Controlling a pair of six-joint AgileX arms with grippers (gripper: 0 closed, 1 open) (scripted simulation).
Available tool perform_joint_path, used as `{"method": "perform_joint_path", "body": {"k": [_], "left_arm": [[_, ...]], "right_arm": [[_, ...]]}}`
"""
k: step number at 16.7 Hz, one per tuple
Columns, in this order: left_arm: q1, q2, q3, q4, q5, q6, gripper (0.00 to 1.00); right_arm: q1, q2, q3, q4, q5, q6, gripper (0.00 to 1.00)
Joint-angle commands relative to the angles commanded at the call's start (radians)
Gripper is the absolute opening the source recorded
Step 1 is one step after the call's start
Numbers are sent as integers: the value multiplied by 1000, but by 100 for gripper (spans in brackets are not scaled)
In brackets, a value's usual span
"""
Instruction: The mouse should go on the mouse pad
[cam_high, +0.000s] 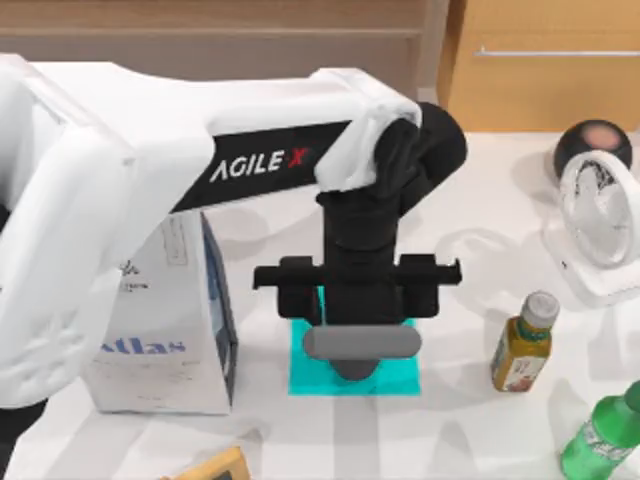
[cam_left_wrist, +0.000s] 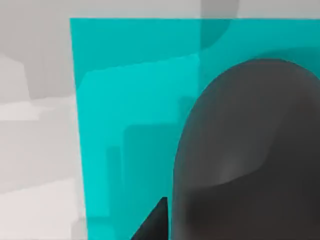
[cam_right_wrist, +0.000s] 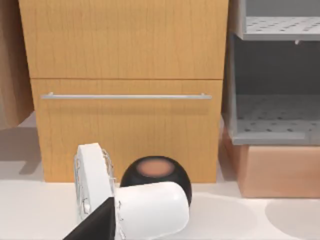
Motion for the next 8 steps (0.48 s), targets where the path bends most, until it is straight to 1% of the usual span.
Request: {"method": "perform_joint_path", "body": {"k": [2,3,8], "left_arm": [[0,0,0,0,0,0,98],[0,0,0,0,0,0,100],[0,0,0,0,0,0,100]], "right_arm": [[0,0,0,0,0,0,100],[0,0,0,0,0,0,100],[0,0,0,0,0,0,100]]}}
